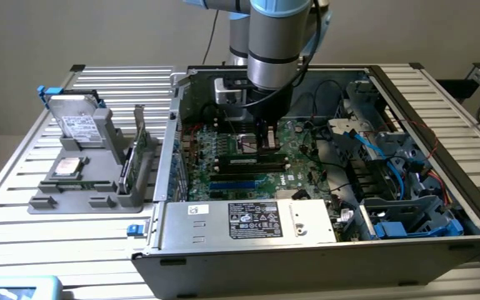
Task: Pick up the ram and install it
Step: 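Insert the ram into the slot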
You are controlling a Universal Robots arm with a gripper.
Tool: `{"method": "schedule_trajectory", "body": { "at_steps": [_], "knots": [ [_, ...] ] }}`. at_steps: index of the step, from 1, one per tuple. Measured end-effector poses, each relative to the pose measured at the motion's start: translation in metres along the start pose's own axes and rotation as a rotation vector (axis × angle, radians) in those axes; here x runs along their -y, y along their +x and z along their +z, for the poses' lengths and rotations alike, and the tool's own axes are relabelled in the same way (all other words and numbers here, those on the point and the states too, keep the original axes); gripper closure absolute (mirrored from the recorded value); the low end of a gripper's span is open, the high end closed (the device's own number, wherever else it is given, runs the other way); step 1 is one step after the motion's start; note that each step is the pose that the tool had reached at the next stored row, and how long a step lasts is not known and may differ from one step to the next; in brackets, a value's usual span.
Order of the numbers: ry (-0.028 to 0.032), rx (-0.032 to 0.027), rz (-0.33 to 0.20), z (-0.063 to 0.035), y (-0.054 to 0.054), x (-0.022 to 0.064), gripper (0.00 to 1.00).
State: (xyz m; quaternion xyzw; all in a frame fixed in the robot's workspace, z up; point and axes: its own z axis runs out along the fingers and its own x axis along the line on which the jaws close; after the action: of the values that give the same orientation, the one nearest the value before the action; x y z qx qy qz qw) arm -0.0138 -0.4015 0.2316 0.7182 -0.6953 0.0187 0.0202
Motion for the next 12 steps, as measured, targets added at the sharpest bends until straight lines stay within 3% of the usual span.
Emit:
{"method": "schedule_trajectory", "body": {
  "at_steps": [12],
  "knots": [
    [0.0003, -0.0047, 0.0, 0.0012, 0.0004, 0.0, 0.86]
  ]
}}
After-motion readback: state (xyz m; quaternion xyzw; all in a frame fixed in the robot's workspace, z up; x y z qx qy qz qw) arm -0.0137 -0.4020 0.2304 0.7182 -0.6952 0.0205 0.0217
